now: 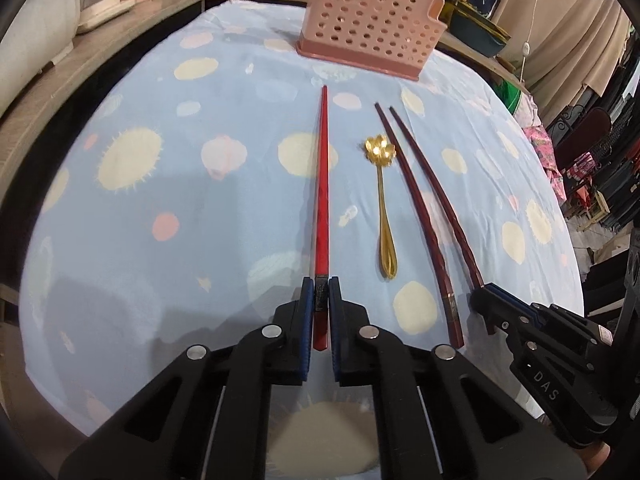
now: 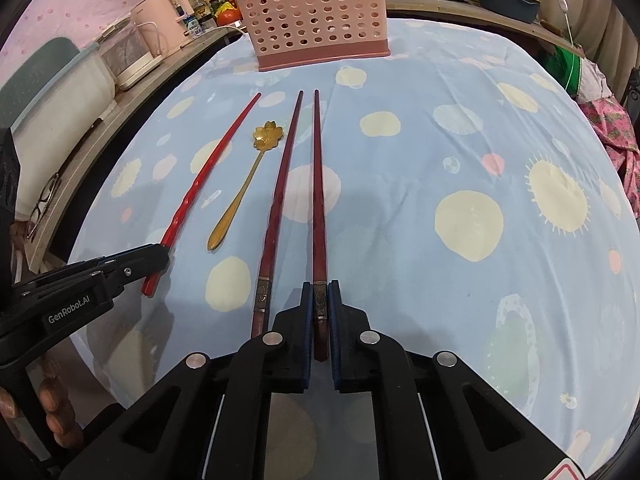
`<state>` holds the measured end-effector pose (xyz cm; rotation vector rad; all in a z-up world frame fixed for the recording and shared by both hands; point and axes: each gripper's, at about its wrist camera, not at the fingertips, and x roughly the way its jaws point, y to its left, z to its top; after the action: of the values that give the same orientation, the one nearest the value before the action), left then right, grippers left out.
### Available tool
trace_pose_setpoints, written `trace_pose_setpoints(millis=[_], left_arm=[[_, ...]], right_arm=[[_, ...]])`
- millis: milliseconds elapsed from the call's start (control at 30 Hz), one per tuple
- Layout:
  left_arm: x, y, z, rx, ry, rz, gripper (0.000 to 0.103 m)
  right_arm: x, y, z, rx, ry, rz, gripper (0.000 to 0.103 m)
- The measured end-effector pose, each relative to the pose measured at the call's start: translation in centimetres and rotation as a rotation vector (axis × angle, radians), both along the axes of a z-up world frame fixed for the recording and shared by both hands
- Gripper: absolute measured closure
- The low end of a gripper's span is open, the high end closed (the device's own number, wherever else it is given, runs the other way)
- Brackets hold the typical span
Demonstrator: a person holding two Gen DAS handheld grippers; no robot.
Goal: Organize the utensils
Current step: 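Lift both held chopsticks and lower them into the pink holder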
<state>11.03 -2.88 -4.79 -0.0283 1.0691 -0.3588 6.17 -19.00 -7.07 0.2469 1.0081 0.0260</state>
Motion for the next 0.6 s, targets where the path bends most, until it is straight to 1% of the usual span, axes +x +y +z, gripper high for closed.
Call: trace_pose_setpoints(millis=[100, 200, 300, 467, 600], left_arm=[[0.4, 0.2, 1.5, 0.011, -0.043, 0.012, 0.096], [1.1, 0.3, 2.8, 0.005, -0.066, 0.024, 0.096], [1.9, 0.3, 3.9, -0.008, -0.083, 0.036, 0.096], [3.4, 0.2, 6.4, -0.028, -0.133, 0.047, 0.096], [4.9, 0.2, 9.0, -0.046, -0.196, 0.054, 0.096]], right_arm=[[0.2, -0.3, 1.0, 0.002, -0.023, -0.001, 0.096], [0.5, -0.8, 2.5, 0.014, -0.059, -0.009, 0.096], [1.0, -1.3, 4.4, 0.023, -0.11, -0.021, 0.096], [2.4, -2.0, 8.1, 0.029, -0.201, -0.032, 0.096], [3.7, -2.5, 10.8, 0.023, -0.265, -0.033, 0.096]])
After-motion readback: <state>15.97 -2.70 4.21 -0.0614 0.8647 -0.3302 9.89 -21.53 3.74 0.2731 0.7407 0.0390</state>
